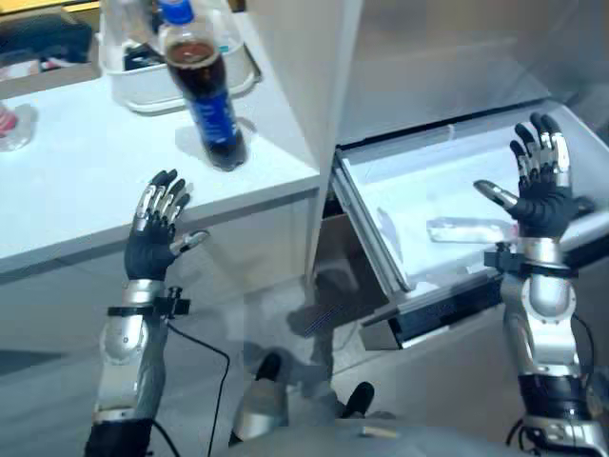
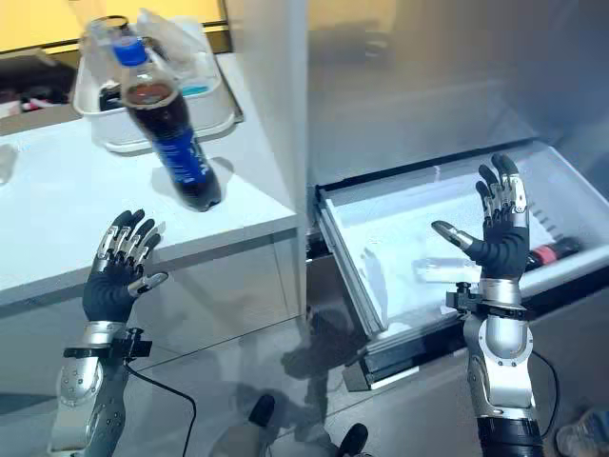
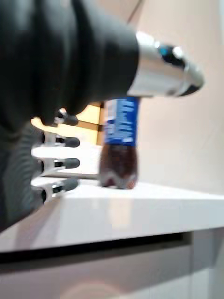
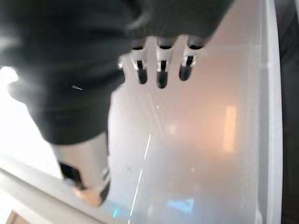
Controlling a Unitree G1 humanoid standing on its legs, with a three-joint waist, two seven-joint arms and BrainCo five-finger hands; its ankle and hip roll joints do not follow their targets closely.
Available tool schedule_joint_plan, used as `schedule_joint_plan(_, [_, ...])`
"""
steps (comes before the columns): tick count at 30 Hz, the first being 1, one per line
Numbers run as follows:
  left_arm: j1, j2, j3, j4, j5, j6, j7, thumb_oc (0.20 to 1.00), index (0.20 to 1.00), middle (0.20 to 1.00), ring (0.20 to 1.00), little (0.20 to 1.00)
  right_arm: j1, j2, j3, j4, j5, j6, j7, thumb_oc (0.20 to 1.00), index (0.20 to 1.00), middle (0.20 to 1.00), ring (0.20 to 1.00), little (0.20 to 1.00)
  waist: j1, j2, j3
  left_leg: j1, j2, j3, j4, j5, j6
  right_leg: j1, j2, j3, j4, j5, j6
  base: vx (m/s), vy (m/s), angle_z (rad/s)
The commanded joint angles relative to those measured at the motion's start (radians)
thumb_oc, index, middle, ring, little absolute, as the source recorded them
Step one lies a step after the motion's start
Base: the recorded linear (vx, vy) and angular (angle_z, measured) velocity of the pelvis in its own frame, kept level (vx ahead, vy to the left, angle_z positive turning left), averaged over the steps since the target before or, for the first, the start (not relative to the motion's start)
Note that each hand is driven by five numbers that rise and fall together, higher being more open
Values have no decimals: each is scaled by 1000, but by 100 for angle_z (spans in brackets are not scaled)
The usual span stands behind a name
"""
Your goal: Take the drinks into the refrigerator
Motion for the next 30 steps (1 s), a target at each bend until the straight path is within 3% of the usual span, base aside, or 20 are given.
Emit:
schedule_joint_plan(1, [-29, 21, -2, -65, -19, -60, 7, 1000, 1000, 1000, 1000, 1000, -35, -65, -44, -46, -5, -65, -20, 1000, 1000, 1000, 1000, 1000, -3, 7, -45, 3, -17, 66, -70, 32, 35, -17, -7, 43, 219, -139, -13, 95, -150, 277])
schedule_joint_plan(18, [-62, 6, 29, -47, 28, -70, 71, 1000, 1000, 1000, 1000, 1000, -18, -43, -31, -27, -15, -51, -8, 1000, 1000, 1000, 1000, 1000, -18, 4, -49, 23, -12, 108, -70, 23, 39, -16, -14, 46, 215, -128, -10, 7, 2, 2])
schedule_joint_plan(30, [-117, 73, 139, 135, 157, -72, 216, 1000, 1000, 1000, 1000, 1000, -43, -56, -8, -24, 11, -31, 41, 1000, 1000, 1000, 1000, 1000, -41, -3, -49, 81, 0, 210, -69, -12, 52, -20, -3, 133, 208, -129, -8, 34, 24, -20])
